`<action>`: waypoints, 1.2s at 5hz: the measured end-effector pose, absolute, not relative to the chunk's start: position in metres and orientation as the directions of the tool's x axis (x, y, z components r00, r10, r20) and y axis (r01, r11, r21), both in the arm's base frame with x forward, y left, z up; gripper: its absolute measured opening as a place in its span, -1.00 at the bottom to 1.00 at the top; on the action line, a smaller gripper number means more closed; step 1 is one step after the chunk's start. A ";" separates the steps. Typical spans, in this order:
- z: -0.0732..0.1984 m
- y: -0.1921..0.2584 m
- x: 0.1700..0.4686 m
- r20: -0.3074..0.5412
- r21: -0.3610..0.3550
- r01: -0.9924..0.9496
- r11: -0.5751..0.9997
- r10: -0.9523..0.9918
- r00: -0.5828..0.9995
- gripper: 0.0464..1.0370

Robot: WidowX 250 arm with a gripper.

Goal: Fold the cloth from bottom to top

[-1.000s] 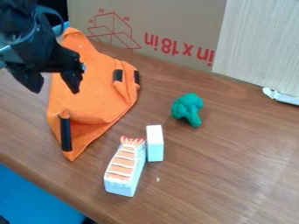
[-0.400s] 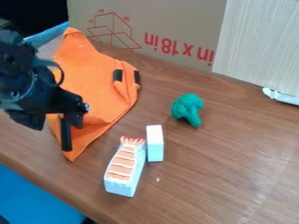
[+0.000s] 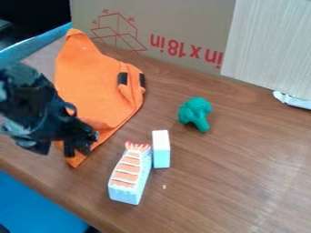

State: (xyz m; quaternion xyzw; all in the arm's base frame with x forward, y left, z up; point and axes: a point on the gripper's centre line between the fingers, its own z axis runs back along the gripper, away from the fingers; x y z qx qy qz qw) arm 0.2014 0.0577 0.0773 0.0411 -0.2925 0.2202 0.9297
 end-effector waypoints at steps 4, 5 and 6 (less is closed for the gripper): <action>0.054 0.076 0.206 0.529 -0.018 -0.438 0.899 0.381 0.758 -0.29; 0.073 0.072 0.203 0.516 -0.073 -0.414 0.907 0.390 0.763 -0.72; 0.097 0.069 0.202 0.488 -0.149 -0.416 0.897 0.432 0.758 -0.92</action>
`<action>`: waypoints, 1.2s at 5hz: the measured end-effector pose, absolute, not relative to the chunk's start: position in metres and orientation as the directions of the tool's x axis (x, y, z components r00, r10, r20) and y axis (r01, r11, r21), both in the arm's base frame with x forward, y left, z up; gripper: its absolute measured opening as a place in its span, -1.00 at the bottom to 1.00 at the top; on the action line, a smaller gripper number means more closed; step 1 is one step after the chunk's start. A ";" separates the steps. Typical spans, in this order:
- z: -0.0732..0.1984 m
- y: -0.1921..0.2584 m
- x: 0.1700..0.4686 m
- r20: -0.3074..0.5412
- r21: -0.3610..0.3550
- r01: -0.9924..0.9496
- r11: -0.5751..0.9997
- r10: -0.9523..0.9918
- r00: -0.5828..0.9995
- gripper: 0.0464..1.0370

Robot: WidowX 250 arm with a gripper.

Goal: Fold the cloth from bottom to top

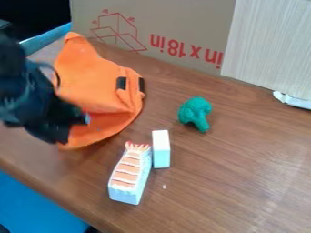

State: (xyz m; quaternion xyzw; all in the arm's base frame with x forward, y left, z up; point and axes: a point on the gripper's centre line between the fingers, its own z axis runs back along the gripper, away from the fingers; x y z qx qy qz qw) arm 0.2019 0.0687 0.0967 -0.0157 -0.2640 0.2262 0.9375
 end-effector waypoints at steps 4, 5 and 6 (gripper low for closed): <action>0.165 0.114 0.247 0.296 -0.343 -0.621 0.705 0.708 0.641 -0.95; 0.168 0.142 0.265 0.243 -0.373 -0.705 0.603 0.797 0.553 -0.95; 0.168 0.163 0.281 0.206 -0.380 -0.759 0.529 0.848 0.488 -0.95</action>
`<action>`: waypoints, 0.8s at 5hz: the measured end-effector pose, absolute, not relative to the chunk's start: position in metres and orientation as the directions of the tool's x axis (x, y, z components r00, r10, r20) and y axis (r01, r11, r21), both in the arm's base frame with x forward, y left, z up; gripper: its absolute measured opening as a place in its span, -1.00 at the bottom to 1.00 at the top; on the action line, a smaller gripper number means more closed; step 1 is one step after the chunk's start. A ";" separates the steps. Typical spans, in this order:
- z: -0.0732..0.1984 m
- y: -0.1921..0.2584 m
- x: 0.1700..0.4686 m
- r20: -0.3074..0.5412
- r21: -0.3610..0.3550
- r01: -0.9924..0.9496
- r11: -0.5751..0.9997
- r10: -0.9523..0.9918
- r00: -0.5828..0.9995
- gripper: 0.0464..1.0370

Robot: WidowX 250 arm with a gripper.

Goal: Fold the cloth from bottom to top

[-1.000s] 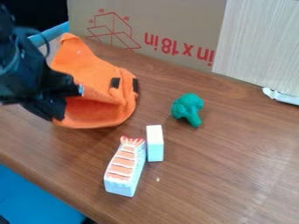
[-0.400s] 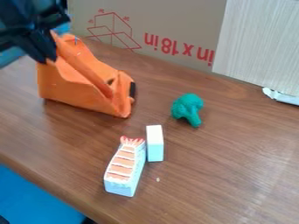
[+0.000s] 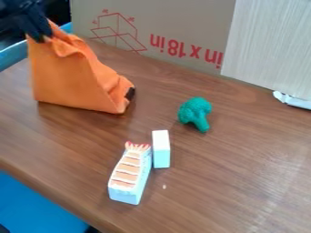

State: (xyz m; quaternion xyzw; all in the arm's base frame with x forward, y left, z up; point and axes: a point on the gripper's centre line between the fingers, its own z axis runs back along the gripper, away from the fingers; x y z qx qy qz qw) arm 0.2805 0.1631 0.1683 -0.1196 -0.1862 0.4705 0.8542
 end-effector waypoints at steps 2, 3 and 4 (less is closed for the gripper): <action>0.163 0.196 0.308 0.176 -0.343 -0.814 0.468 0.884 0.434 -0.95; 0.154 0.213 0.323 0.132 -0.314 -0.851 0.421 0.907 0.400 -0.95; 0.148 0.229 0.339 0.097 -0.294 -0.877 0.379 0.925 0.367 -0.95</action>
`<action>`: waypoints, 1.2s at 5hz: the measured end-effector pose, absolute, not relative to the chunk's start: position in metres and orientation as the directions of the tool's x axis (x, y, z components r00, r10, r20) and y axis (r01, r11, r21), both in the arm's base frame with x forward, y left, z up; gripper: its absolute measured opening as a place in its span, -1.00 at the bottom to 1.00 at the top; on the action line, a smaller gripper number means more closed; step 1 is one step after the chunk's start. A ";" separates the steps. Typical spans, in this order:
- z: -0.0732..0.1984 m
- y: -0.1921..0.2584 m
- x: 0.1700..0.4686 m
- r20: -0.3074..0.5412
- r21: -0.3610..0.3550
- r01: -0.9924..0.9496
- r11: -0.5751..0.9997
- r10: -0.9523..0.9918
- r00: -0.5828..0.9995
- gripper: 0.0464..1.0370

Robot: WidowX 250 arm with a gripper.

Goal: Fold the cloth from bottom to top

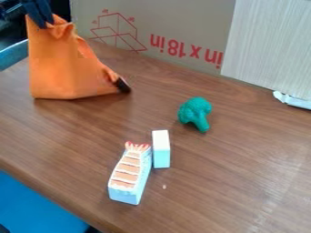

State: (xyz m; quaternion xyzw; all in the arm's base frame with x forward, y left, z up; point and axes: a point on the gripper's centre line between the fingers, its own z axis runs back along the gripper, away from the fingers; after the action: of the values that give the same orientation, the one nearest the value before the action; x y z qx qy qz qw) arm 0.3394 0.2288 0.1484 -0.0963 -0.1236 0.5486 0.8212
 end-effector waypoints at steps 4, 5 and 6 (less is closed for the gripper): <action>0.131 0.269 0.384 0.108 -0.252 -0.873 0.417 0.909 0.403 -0.95; 0.111 0.272 0.391 0.086 -0.234 -0.860 0.454 0.891 0.446 -0.91; 0.101 0.269 0.395 0.059 -0.213 -0.832 0.512 0.857 0.512 -0.54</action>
State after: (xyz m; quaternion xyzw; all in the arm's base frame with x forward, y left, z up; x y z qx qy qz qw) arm 0.3946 0.2694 0.1006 -0.0789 -0.0786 0.4874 0.8660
